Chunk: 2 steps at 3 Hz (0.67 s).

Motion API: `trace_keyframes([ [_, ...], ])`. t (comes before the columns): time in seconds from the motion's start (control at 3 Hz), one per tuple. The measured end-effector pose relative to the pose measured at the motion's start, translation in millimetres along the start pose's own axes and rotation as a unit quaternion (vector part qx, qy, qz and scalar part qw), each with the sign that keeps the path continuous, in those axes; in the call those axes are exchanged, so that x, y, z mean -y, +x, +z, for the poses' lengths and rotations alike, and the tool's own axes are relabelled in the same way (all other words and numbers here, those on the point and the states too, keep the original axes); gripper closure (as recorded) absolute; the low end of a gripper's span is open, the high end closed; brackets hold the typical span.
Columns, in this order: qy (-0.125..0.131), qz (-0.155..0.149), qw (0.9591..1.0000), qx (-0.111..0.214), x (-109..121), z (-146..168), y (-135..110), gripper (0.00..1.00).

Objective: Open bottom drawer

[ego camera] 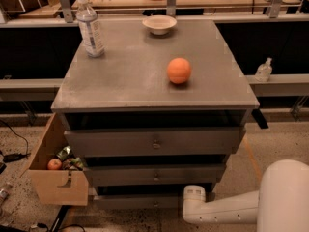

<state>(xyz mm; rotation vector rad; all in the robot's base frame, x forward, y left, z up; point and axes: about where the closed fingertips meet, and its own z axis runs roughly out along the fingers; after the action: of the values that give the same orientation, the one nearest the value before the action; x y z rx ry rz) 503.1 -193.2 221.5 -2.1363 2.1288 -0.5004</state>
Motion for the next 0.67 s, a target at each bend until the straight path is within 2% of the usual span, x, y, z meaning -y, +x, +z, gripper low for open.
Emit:
trace_keyframes([
  [0.33,0.032,0.001,0.9991,-0.027,3,-24,4,0.88],
  [0.67,0.059,-0.002,0.9975,-0.038,13,-35,6,1.0],
])
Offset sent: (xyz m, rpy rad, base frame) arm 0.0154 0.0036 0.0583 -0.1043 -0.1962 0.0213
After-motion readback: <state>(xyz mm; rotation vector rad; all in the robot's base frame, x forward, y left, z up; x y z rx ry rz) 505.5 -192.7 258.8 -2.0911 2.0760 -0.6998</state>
